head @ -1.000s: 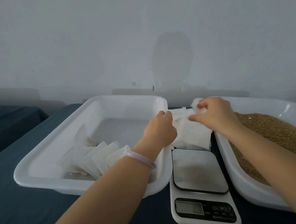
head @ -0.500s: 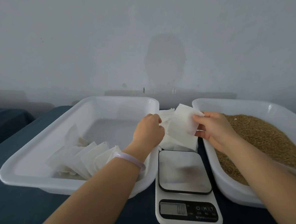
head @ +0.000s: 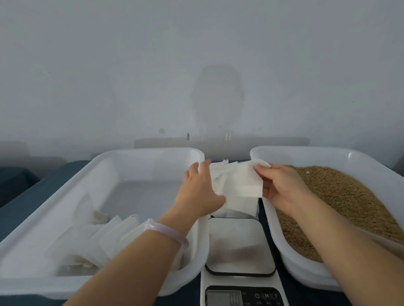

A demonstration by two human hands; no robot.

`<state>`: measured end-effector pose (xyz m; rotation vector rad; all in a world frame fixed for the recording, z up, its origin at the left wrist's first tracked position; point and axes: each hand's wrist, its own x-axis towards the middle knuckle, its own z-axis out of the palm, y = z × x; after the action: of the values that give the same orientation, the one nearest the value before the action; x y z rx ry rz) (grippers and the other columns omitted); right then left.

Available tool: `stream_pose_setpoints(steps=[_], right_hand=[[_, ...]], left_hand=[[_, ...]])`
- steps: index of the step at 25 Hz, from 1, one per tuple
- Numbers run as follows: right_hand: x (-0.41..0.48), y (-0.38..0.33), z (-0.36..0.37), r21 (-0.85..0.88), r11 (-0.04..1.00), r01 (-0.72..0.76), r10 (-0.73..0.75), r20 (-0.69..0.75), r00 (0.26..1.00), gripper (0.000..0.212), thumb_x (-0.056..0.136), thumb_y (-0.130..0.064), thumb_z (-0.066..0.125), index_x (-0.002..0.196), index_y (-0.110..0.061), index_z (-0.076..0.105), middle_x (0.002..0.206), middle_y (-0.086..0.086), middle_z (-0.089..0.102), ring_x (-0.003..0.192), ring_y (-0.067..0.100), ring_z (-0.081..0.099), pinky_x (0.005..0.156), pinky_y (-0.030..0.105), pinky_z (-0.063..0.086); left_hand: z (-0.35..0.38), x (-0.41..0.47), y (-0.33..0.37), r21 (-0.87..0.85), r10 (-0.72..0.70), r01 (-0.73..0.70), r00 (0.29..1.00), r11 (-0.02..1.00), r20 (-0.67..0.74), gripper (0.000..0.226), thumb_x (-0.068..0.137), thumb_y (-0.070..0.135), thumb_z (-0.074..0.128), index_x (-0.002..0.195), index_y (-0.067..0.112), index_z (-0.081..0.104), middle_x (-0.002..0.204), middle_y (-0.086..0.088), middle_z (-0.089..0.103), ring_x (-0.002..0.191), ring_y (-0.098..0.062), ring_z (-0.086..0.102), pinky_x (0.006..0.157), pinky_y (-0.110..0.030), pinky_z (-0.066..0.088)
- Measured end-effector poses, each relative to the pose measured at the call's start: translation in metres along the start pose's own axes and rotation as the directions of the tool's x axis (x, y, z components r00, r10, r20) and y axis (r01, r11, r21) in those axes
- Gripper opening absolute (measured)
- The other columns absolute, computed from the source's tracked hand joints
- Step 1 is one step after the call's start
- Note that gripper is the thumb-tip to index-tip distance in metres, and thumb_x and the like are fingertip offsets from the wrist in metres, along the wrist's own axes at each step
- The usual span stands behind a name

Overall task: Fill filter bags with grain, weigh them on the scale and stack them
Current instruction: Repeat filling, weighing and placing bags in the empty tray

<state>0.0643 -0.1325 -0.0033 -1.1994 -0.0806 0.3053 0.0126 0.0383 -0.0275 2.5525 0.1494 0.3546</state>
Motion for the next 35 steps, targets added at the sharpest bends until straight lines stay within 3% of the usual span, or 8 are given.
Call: stream_pose_setpoints(steps=[3, 5, 8, 10, 14, 17, 21, 35], right_hand=[[0.003, -0.002, -0.004, 0.22, 0.975, -0.043, 0.05, -0.029, 0.998, 0.01, 0.091, -0.001, 0.054, 0.093, 0.001, 0.063, 0.074, 0.009, 0.069, 0.062, 0.016, 0.067, 0.054, 0.024, 0.057], [0.001, -0.003, -0.006, 0.289, 0.951, -0.107, 0.102, 0.033, 0.994, 0.011, 0.091, -0.002, 0.053, 0.094, 0.003, 0.063, 0.069, 0.009, 0.07, 0.057, 0.015, 0.068, 0.052, 0.024, 0.057], [-0.003, -0.003, -0.001, 0.14, 0.98, -0.141, 0.135, 0.049, 0.99, 0.015, 0.093, -0.01, 0.054, 0.099, 0.002, 0.061, 0.072, 0.012, 0.07, 0.055, 0.017, 0.068, 0.044, 0.023, 0.053], [-0.002, -0.002, 0.001, -0.078, 0.994, 0.077, -0.082, -0.055, 0.995, 0.01, 0.094, -0.018, 0.056, 0.095, -0.009, 0.061, 0.086, 0.012, 0.071, 0.066, 0.019, 0.067, 0.05, 0.028, 0.054], [-0.013, -0.01, -0.002, -0.246, 0.748, 0.616, -0.606, 0.126, 0.786, 0.01, 0.088, -0.02, 0.064, 0.098, -0.02, 0.066, 0.098, -0.006, 0.069, 0.094, 0.011, 0.062, 0.081, 0.025, 0.052], [-0.025, -0.004, 0.0, -0.402, 0.568, 0.718, -0.587, 0.413, 0.696, 0.029, 0.078, -0.023, 0.067, 0.106, -0.03, 0.066, 0.106, -0.015, 0.067, 0.104, 0.005, 0.059, 0.088, 0.018, 0.046], [-0.026, 0.003, 0.004, -0.517, 0.319, 0.795, -0.614, 0.526, 0.588, 0.031, 0.076, -0.009, 0.075, 0.096, -0.031, 0.067, 0.095, -0.02, 0.063, 0.098, 0.006, 0.057, 0.089, 0.017, 0.042], [-0.028, -0.007, -0.003, -0.685, 0.394, 0.613, -0.416, 0.462, 0.783, 0.011, 0.075, -0.04, 0.072, 0.071, -0.03, 0.068, 0.091, -0.016, 0.065, 0.099, -0.006, 0.051, 0.083, 0.006, 0.036]], left_hand=[[-0.001, -0.007, 0.01, -0.106, 0.313, -0.304, 0.947, 0.947, 0.075, 0.11, 0.071, 0.016, 0.077, 0.146, 0.037, 0.0, 0.158, 0.004, -0.001, 0.145, -0.009, -0.006, 0.115, -0.024, 0.011], [0.0, -0.007, 0.02, -0.19, 0.421, -0.437, 0.899, 0.879, -0.123, 0.086, 0.077, 0.016, 0.076, 0.138, 0.044, 0.021, 0.155, 0.009, 0.015, 0.143, -0.006, 0.01, 0.111, -0.013, 0.014], [0.0, -0.005, 0.029, -0.492, 0.298, -0.428, 0.899, 0.758, -0.322, 0.035, 0.087, 0.002, 0.063, 0.107, 0.03, 0.066, 0.118, 0.015, 0.062, 0.125, 0.002, 0.044, 0.105, -0.016, 0.031], [-0.005, -0.009, 0.03, -0.658, 0.147, -0.307, 0.946, 0.687, -0.288, 0.031, 0.084, 0.0, 0.065, 0.076, 0.029, 0.073, 0.078, 0.015, 0.07, 0.084, 0.002, 0.062, 0.081, -0.022, 0.045], [-0.017, -0.008, 0.022, -0.751, 0.059, -0.148, 0.988, 0.644, -0.144, 0.03, 0.081, 0.003, 0.069, 0.06, 0.022, 0.06, 0.054, 0.016, 0.055, 0.055, -0.003, 0.052, 0.054, -0.015, 0.041], [-0.019, -0.008, 0.02, -0.727, 0.105, -0.11, 0.993, 0.678, -0.052, 0.016, 0.07, 0.014, 0.064, 0.063, 0.016, 0.051, 0.05, 0.017, 0.049, 0.049, -0.001, 0.047, 0.049, -0.012, 0.038], [-0.015, -0.01, 0.023, -0.673, 0.188, -0.153, 0.982, 0.724, -0.021, 0.013, 0.083, 0.003, 0.068, 0.078, 0.012, 0.06, 0.06, 0.012, 0.054, 0.055, -0.004, 0.05, 0.054, -0.015, 0.041], [-0.008, -0.008, 0.014, -0.612, 0.119, -0.112, 0.992, 0.783, -0.029, 0.037, 0.066, 0.006, 0.083, 0.088, 0.023, 0.058, 0.057, 0.006, 0.061, 0.049, -0.008, 0.047, 0.052, -0.019, 0.04]])
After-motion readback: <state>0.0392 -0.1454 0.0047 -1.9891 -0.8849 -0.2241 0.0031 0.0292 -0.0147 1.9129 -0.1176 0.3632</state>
